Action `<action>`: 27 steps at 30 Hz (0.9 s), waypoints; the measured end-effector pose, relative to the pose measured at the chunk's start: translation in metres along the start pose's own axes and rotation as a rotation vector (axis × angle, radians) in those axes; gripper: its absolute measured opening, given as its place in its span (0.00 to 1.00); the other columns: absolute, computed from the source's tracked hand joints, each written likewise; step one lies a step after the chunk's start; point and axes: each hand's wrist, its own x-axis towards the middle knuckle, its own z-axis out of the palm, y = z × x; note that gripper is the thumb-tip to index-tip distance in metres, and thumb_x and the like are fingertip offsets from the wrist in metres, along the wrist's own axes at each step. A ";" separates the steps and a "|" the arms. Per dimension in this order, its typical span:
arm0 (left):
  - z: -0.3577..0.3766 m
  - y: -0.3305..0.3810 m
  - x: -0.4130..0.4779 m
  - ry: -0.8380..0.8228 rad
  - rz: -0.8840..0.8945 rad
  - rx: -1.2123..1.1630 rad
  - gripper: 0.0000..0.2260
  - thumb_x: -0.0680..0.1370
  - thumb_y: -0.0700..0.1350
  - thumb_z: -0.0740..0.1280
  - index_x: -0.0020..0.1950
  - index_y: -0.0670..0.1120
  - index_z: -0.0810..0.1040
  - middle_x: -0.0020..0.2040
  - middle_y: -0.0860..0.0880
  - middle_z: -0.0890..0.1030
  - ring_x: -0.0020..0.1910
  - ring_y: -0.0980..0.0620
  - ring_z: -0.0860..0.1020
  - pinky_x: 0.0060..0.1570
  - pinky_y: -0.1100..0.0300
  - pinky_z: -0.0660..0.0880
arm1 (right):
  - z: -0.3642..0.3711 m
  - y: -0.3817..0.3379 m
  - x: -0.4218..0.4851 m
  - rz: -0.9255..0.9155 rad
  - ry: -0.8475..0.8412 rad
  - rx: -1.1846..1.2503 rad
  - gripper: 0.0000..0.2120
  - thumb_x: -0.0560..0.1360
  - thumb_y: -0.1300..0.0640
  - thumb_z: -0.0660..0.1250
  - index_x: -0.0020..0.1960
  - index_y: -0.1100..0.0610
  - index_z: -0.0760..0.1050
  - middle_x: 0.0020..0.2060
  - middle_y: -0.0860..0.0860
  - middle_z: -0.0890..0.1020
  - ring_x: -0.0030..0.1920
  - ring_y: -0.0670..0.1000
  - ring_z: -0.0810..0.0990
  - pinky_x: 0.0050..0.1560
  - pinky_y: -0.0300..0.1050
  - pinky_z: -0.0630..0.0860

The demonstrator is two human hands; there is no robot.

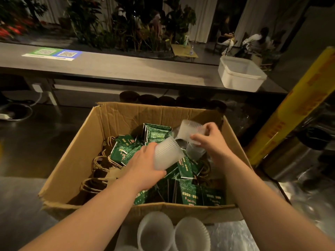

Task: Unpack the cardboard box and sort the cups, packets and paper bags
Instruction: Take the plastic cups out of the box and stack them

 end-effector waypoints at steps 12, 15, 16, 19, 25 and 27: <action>-0.002 -0.001 -0.001 -0.002 -0.058 -0.002 0.37 0.69 0.53 0.76 0.72 0.55 0.61 0.62 0.51 0.71 0.56 0.49 0.72 0.54 0.49 0.75 | 0.022 0.006 -0.036 -0.188 -0.435 -0.572 0.22 0.86 0.45 0.54 0.77 0.51 0.65 0.71 0.51 0.75 0.69 0.52 0.74 0.70 0.52 0.71; -0.001 -0.002 0.000 -0.013 -0.054 0.014 0.36 0.69 0.55 0.76 0.71 0.55 0.61 0.61 0.52 0.71 0.56 0.49 0.72 0.54 0.50 0.75 | 0.021 0.007 -0.022 -0.188 -0.282 -0.575 0.24 0.84 0.43 0.58 0.77 0.53 0.64 0.71 0.53 0.75 0.68 0.53 0.74 0.68 0.50 0.72; 0.000 -0.003 0.001 -0.012 -0.052 0.013 0.36 0.69 0.56 0.77 0.71 0.56 0.62 0.61 0.52 0.71 0.56 0.50 0.72 0.53 0.50 0.75 | 0.018 0.009 -0.012 -0.182 -0.125 -0.589 0.23 0.83 0.44 0.62 0.74 0.53 0.67 0.69 0.52 0.76 0.68 0.53 0.74 0.67 0.51 0.73; 0.001 -0.004 0.002 -0.016 -0.045 0.021 0.36 0.69 0.58 0.77 0.71 0.56 0.62 0.61 0.53 0.71 0.55 0.51 0.71 0.53 0.51 0.74 | 0.000 0.019 0.014 -0.040 0.209 -0.803 0.25 0.80 0.47 0.67 0.74 0.52 0.69 0.68 0.53 0.74 0.69 0.57 0.69 0.67 0.57 0.71; 0.002 -0.003 0.002 -0.025 -0.021 0.049 0.36 0.70 0.57 0.76 0.72 0.56 0.61 0.62 0.53 0.70 0.55 0.52 0.70 0.52 0.53 0.71 | -0.009 0.042 0.025 0.073 0.226 -0.743 0.09 0.80 0.49 0.68 0.57 0.50 0.82 0.65 0.52 0.75 0.68 0.58 0.67 0.66 0.56 0.70; 0.002 -0.003 0.002 -0.028 -0.017 0.047 0.36 0.70 0.57 0.76 0.72 0.56 0.60 0.62 0.53 0.70 0.55 0.52 0.70 0.52 0.53 0.71 | -0.008 0.037 0.026 -0.016 0.228 -0.506 0.04 0.79 0.53 0.70 0.49 0.53 0.81 0.65 0.50 0.74 0.67 0.55 0.70 0.66 0.56 0.73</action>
